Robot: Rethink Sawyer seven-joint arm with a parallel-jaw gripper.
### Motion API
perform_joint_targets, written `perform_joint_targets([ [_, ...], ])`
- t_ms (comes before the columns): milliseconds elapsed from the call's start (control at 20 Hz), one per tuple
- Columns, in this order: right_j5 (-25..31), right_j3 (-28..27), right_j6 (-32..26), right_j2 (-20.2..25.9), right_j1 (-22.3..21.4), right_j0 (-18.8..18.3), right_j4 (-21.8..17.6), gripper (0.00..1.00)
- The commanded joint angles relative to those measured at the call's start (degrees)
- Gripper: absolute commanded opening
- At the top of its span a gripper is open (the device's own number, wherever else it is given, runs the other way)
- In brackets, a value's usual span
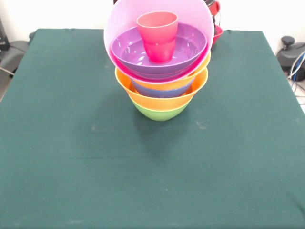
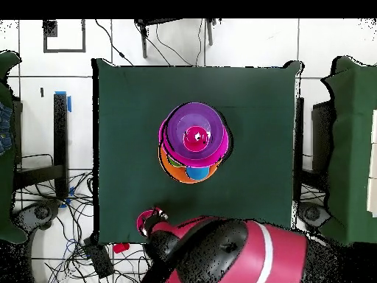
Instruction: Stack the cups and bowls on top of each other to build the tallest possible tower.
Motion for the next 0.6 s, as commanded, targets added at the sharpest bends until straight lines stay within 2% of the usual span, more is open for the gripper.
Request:
perform_joint_targets([
  [50, -4.0, -4.17, 12.36, 4.33, -0.28, 4.18, 2.43, 1.0],
  [600, -4.69, -5.6, 16.43, 4.06, -1.7, 8.03, 1.93, 1.0],
])
